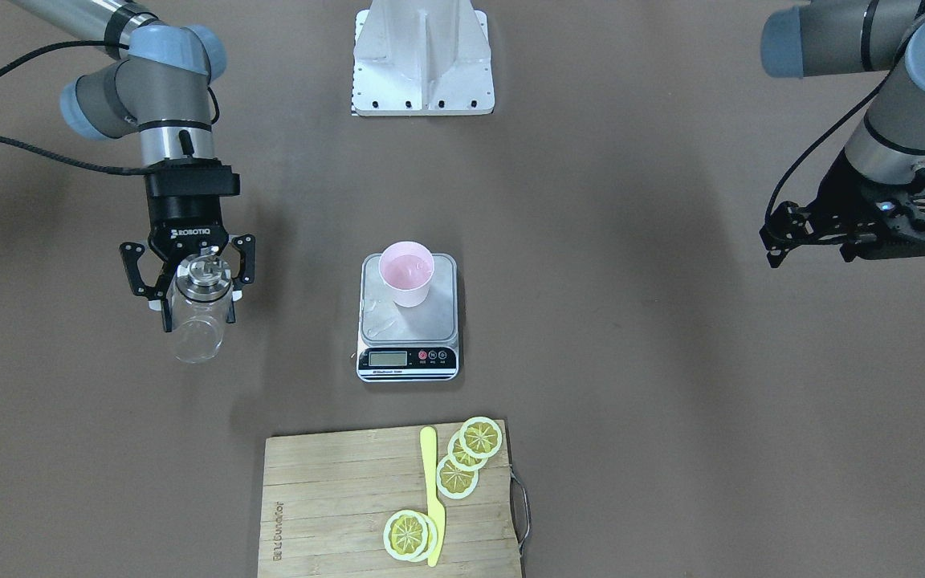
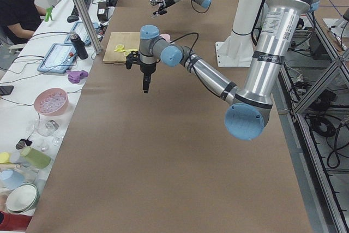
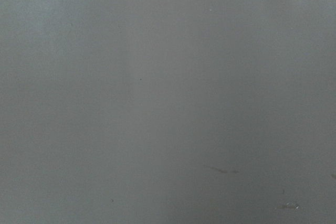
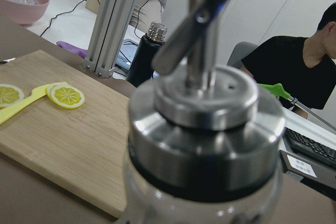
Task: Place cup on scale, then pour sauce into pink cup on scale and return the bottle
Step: 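Turn the bottle upright and carry it back to its spot, then set the sauce bottle down, open the right gripper and withdraw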
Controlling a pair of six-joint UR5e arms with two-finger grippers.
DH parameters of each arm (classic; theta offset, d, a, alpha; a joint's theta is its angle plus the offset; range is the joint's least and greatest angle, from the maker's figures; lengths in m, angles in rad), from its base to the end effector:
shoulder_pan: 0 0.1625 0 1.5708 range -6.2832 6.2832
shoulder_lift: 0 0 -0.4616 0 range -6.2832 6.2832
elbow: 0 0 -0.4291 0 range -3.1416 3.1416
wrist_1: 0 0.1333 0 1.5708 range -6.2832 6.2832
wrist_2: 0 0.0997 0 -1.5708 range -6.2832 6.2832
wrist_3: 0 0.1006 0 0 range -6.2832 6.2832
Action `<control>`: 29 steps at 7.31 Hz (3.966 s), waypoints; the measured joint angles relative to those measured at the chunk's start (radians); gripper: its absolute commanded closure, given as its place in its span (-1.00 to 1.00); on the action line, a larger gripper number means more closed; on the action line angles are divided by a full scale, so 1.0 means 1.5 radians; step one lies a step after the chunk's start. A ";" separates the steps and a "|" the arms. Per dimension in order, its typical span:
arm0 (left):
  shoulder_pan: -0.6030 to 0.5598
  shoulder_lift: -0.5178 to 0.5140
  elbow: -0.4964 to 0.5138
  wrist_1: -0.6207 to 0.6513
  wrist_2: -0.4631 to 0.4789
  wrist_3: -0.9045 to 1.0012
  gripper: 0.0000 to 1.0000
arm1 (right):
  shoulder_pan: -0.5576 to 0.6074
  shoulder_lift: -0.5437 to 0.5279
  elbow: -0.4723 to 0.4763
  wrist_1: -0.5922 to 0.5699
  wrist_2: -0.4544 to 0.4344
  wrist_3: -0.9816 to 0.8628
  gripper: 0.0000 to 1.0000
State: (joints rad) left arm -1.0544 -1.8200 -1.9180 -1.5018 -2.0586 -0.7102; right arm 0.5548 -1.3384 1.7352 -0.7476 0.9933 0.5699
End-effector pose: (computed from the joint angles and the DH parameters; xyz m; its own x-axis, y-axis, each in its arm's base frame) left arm 0.2212 -0.5641 0.3954 0.7723 -0.0037 -0.6352 0.1014 0.9879 0.1176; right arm -0.4240 -0.4842 0.3812 0.8961 -0.2746 0.3487 -0.2273 0.3909 0.8919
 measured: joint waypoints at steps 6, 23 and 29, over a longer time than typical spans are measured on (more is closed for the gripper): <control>0.001 -0.003 -0.007 0.001 0.000 -0.001 -0.98 | 0.089 -0.022 -0.187 0.223 0.118 0.104 1.00; 0.002 -0.001 0.008 0.001 0.001 0.002 -0.98 | 0.091 -0.169 -0.017 0.194 0.249 0.257 -1.00; 0.003 0.001 0.012 0.000 0.001 0.001 -0.98 | 0.324 -0.272 0.124 0.132 0.612 0.210 -1.00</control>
State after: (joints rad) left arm -1.0493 -1.8179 -1.8997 -1.5017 -2.0575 -0.7083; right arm 1.0412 -1.7468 1.9211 -0.5500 1.9115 0.8856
